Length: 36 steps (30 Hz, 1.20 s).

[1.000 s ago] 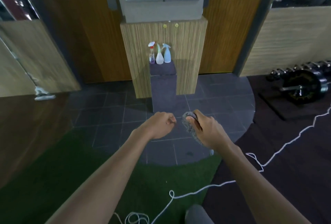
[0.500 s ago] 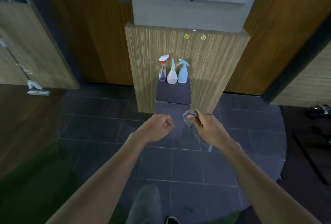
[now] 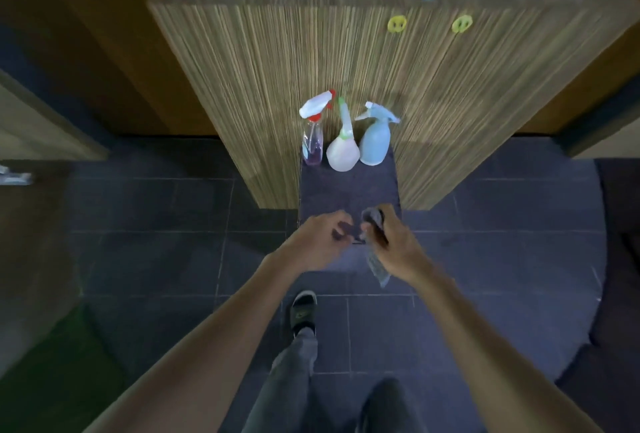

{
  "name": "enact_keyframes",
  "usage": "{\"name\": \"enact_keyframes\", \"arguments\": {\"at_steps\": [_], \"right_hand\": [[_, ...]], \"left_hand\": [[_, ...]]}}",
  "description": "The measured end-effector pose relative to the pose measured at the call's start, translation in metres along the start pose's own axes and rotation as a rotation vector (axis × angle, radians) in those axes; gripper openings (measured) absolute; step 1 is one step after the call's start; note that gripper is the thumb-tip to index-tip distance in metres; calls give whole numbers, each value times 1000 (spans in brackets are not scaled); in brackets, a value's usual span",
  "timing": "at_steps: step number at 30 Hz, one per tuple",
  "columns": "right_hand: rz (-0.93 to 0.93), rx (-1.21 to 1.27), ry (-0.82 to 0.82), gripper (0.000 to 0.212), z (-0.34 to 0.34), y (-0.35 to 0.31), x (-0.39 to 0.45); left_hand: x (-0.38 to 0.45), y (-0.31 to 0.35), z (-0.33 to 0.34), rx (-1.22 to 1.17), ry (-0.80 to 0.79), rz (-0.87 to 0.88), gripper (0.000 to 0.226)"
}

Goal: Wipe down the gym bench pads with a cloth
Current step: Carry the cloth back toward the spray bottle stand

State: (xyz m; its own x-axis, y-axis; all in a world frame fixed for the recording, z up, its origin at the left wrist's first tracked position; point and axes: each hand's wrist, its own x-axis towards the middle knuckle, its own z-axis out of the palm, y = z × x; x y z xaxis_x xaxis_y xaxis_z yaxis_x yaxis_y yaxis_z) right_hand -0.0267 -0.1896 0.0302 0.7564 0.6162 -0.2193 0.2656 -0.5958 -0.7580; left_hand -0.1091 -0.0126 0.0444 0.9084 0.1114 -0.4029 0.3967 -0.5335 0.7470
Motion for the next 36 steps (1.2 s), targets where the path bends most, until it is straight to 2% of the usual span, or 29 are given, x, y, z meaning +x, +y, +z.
{"name": "enact_keyframes", "arguments": {"at_steps": [5, 8, 9, 11, 13, 16, 18, 20, 22, 25, 28, 31, 36], "right_hand": [[286, 274, -104, 30, 8, 18, 82], [309, 451, -168, 46, 10, 42, 117], [304, 528, -172, 51, 13, 52, 124], [262, 623, -170, 38, 13, 63, 132], [251, 654, -187, 38, 11, 70, 141], [285, 414, -291, 42, 5, 82, 151], [264, 200, -296, 31, 4, 95, 151], [159, -15, -202, 20, 3, 109, 147], [-13, -200, -130, 30, -1, 121, 144], [-186, -199, -170, 39, -19, 118, 142], [-60, -10, -404, 37, -41, 99, 142], [132, -23, -553, 23, -52, 97, 156], [242, -102, -425, 27, -17, 130, 200]], "left_hand": [[87, -17, -4, -137, -59, 30, 46], [124, -25, -4, -187, -54, 0, 56], [134, -29, -4, -191, -53, -8, 51], [150, -33, 0, -193, -7, -21, 39], [163, -35, 3, -171, 41, -59, 33], [175, -41, 5, -107, 2, -95, 18], [176, -45, 1, -33, -58, -125, 14], [174, -46, -5, 25, -99, -136, 14], [171, -43, -12, 39, -128, -111, 12], [164, -41, -23, 4, -220, -122, 11], [160, -42, -26, -43, -279, -148, 11], [166, -50, -23, -60, -266, -178, 10], [204, -83, 3, -3, -114, -253, 8]]}}
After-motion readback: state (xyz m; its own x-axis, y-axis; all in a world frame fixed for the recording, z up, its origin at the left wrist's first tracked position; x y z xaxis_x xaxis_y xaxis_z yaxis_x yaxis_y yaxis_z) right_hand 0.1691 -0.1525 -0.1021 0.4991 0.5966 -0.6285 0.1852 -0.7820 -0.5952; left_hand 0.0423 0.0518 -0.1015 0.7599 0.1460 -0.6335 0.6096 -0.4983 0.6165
